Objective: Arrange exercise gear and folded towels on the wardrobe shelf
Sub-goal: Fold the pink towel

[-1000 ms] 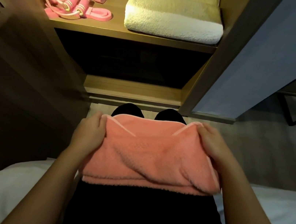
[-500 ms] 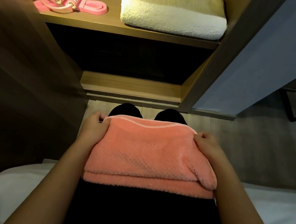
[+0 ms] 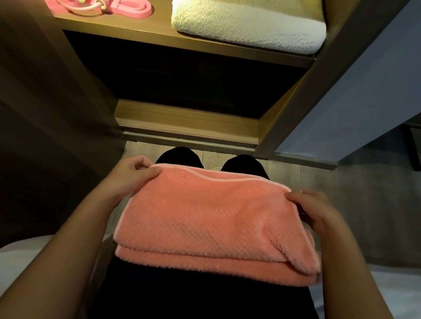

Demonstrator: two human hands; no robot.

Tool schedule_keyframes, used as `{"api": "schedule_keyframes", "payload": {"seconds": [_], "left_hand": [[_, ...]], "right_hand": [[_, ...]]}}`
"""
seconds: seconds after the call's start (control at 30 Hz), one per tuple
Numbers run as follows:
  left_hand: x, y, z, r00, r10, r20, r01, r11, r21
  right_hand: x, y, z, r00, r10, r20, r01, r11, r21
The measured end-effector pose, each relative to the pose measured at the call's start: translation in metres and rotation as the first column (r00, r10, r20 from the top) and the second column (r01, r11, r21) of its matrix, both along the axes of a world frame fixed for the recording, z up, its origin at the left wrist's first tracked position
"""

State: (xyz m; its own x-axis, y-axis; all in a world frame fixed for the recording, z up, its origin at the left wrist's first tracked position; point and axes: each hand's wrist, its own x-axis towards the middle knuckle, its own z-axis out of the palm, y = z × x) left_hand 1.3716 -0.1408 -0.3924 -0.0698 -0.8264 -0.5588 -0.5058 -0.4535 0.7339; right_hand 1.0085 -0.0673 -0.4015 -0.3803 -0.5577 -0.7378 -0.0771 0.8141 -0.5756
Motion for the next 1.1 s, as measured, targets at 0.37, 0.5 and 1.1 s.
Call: {"api": "schedule_keyframes", "payload": {"seconds": [0.37,0.5,1.1], "left_hand": [[0.01,-0.016,0.052,0.999,0.017,0.046,0.001,0.93,-0.368],[0.02,-0.027,0.09,0.991,-0.097,0.098,0.131,0.877,-0.462],[-0.017,-0.119,0.275,0.935,0.05,-0.35,-0.305,0.613,-0.728]], "right_hand": [[-0.006,-0.009,0.041,0.994,-0.057,-0.092,0.012,0.904,-0.427],[-0.006,-0.027,0.081,0.987,0.023,-0.157,-0.101,0.854,-0.511],[-0.014,-0.116,0.257,0.986,0.007,-0.165,-0.147,0.496,-0.856]]}}
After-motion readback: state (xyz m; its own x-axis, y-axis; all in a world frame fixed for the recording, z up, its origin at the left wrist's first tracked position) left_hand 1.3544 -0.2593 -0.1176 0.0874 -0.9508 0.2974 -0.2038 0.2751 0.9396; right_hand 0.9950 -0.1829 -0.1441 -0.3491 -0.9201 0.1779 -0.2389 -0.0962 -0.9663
